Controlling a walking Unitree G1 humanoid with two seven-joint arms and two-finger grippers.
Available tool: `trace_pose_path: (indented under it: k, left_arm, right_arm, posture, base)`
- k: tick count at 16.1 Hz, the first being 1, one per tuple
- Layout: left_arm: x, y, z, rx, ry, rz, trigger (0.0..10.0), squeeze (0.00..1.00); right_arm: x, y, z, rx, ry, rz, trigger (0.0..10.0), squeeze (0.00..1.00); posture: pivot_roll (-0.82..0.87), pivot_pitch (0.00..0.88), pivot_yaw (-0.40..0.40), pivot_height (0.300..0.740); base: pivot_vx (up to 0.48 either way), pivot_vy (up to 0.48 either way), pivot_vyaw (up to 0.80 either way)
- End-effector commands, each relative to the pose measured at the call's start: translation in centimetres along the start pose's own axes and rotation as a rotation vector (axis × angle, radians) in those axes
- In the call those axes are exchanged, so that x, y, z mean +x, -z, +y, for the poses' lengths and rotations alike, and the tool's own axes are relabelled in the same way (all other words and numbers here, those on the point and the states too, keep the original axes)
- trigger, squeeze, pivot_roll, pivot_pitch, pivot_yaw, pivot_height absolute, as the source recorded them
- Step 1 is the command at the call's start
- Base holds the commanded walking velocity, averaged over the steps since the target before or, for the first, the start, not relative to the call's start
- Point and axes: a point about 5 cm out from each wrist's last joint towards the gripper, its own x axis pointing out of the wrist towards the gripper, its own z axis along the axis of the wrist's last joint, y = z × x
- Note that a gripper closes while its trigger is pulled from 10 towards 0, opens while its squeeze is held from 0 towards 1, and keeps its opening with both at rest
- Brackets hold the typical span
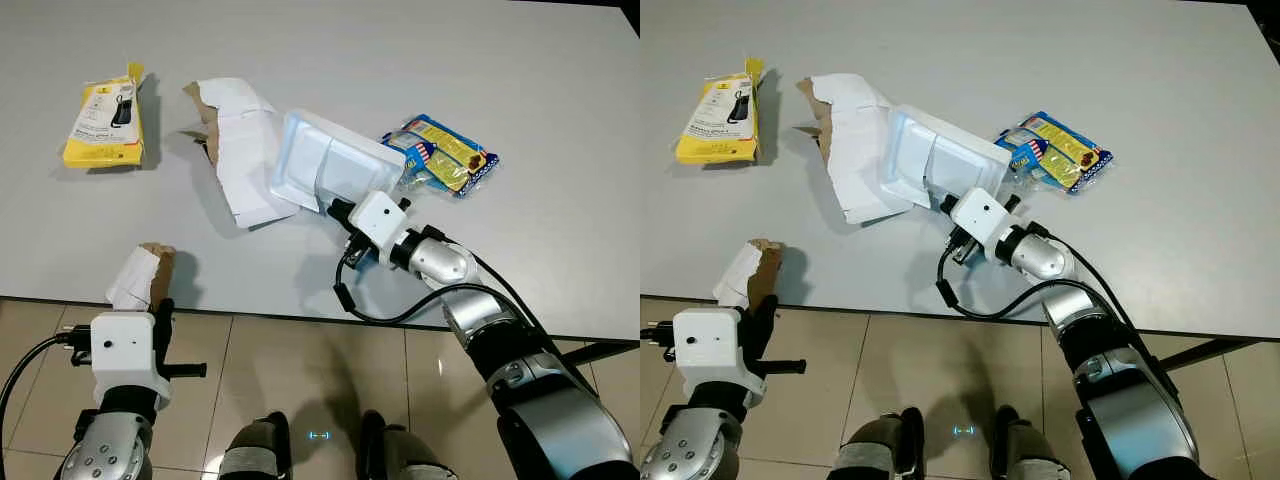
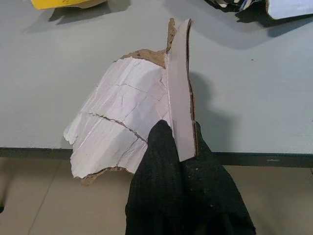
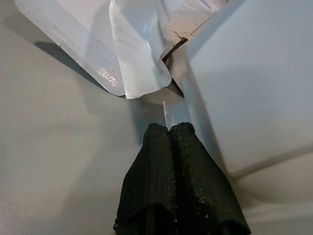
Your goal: Picking trash to rubbish bin
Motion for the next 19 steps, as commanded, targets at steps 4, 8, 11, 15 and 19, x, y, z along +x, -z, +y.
trace_pose_path:
  k: [4, 8, 11, 15, 19]
  left_arm:
    - [-0.2, -0.1, 0.2, 0.015, -0.005, 0.000, 10.0, 0.00]
    - [0.1, -0.2, 0.2, 0.017, -0.015, -0.008, 10.0, 0.00]
    - [0.7, -0.4, 0.0, 0.012, -0.021, -0.028, 10.0, 0.00]
    - [1.6, -0.4, -0.6, -0.003, -0.014, -0.045, 10.0, 0.00]
    - [2.4, -0.4, -1.1, -0.021, -0.015, -0.063, 10.0, 0.00]
  right_arm:
    - [-0.2, 0.6, 0.0, 0.006, 0.045, 0.025, 0.0, 0.00]
    - [-0.2, -1.0, -2.2, 0.010, 0.215, -0.068, 0.0, 0.00]
    - [-0.5, -1.9, -3.7, 0.008, 0.322, -0.116, 0.0, 0.00]
    - [-0.6, -2.6, -4.8, -0.004, 0.363, -0.139, 0.0, 0.00]
    - [-0.8, -3.5, -6.1, -0.028, 0.404, -0.161, 0.0, 0.00]
  posture:
    - [0.17, 0.272, 0.026, 0.740]
    - [0.16, 0.267, 0.023, 0.740]
    - [0.15, 0.255, 0.016, 0.740]
    - [0.12, 0.231, 0.003, 0.740]
    - [0.09, 0.208, -0.010, 0.740]
  base:
    - [0.000, 0.000, 0.00]
    - [0.000, 0.000, 0.00]
    - [0.000, 0.000, 0.00]
    - [0.000, 0.000, 0.00]
    - [0.000, 0.000, 0.00]
